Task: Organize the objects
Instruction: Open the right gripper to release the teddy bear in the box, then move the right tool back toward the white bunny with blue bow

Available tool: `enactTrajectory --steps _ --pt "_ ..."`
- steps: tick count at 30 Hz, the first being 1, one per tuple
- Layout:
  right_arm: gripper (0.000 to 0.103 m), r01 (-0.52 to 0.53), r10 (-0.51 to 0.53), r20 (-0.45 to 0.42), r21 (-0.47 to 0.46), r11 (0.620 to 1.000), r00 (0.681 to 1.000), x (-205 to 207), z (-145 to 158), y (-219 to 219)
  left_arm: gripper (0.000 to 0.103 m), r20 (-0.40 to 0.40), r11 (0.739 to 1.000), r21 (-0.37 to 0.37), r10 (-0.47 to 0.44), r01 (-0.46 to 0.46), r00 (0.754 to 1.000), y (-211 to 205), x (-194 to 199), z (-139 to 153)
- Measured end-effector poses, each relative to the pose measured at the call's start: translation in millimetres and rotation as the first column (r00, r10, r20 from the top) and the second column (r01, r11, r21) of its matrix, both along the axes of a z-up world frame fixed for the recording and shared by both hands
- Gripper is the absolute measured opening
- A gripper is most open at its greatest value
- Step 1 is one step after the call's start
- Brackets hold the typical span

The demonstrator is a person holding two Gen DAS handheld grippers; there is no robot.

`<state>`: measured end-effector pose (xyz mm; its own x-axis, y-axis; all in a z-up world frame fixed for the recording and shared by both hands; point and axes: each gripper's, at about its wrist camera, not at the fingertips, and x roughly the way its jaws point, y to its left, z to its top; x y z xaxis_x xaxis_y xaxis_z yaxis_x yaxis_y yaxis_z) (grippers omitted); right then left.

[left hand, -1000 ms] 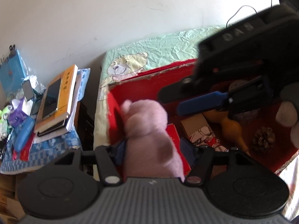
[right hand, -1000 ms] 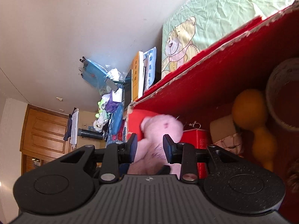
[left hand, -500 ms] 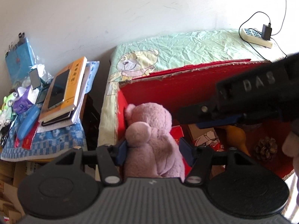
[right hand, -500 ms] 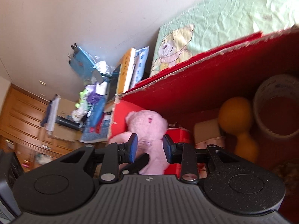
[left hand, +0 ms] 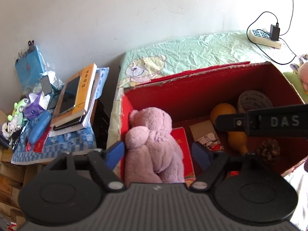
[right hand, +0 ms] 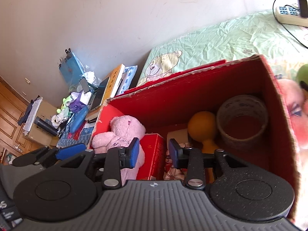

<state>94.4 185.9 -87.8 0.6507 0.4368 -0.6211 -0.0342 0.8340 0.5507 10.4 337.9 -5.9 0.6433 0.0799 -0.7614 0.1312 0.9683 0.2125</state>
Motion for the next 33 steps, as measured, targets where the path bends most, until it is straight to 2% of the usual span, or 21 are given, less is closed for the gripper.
enactTrajectory --steps 4,7,13,18,21,33 --pt "0.051 0.019 -0.019 0.030 0.021 1.000 0.999 -16 7 -12 0.086 -0.003 1.000 -0.004 0.000 0.000 1.000 -9 -3 3" --pt "0.054 0.018 -0.020 0.043 0.037 0.999 0.999 -25 10 -21 0.086 -0.009 1.000 0.008 0.005 -0.005 1.000 -18 -5 3" --pt "0.054 -0.041 0.040 0.008 0.055 0.998 0.999 -32 8 -37 0.086 -0.017 0.998 0.028 0.062 -0.061 0.998 -36 -8 0" --pt "0.054 -0.116 0.115 0.016 0.044 0.992 0.993 -42 13 -47 0.086 -0.019 0.992 0.045 0.121 -0.120 0.992 -46 -16 2" --pt "0.054 -0.163 0.162 0.040 0.022 0.986 0.986 -49 17 -52 0.087 -0.018 0.986 0.037 0.161 -0.161 0.987 -51 -23 6" --pt "0.052 -0.329 0.326 0.066 0.058 0.942 0.943 -66 21 -75 0.091 -0.015 0.953 0.069 0.297 -0.296 0.955 -73 -57 15"
